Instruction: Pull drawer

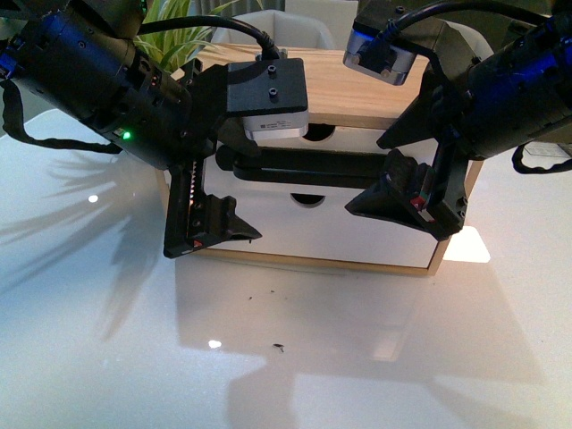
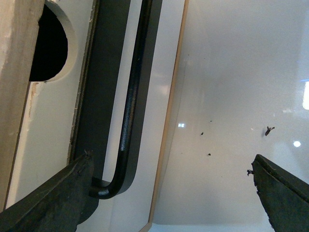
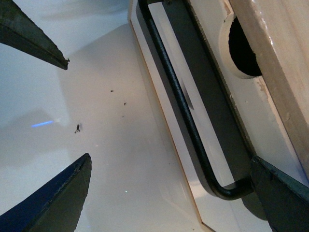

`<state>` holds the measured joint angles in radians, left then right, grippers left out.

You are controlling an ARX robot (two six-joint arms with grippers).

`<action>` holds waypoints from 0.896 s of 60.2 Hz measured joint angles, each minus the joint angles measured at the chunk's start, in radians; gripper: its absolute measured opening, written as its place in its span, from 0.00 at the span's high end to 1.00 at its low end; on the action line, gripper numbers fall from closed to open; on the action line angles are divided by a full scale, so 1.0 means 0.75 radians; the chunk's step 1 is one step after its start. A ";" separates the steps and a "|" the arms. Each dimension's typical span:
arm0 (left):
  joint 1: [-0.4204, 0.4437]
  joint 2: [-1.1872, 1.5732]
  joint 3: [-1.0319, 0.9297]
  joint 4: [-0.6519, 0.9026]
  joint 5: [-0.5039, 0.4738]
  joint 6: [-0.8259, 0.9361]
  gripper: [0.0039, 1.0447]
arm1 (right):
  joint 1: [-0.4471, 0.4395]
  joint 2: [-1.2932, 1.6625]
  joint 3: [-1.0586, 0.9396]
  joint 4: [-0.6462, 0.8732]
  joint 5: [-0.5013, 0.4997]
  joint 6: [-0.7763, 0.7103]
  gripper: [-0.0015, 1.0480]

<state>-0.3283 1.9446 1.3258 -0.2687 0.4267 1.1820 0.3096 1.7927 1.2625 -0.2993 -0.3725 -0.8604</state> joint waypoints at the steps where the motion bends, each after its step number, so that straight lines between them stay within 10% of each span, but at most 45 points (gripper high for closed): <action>1: 0.001 0.002 0.002 -0.002 0.001 0.000 0.07 | 0.000 0.004 0.003 0.002 -0.001 0.001 0.08; 54: 0.012 0.094 0.022 0.064 0.042 -0.016 0.07 | 0.005 0.163 0.061 0.022 -0.003 0.014 0.08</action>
<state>-0.3195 2.0151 1.3426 -0.2207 0.4583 1.1698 0.3134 1.9148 1.3083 -0.2825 -0.3744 -0.8497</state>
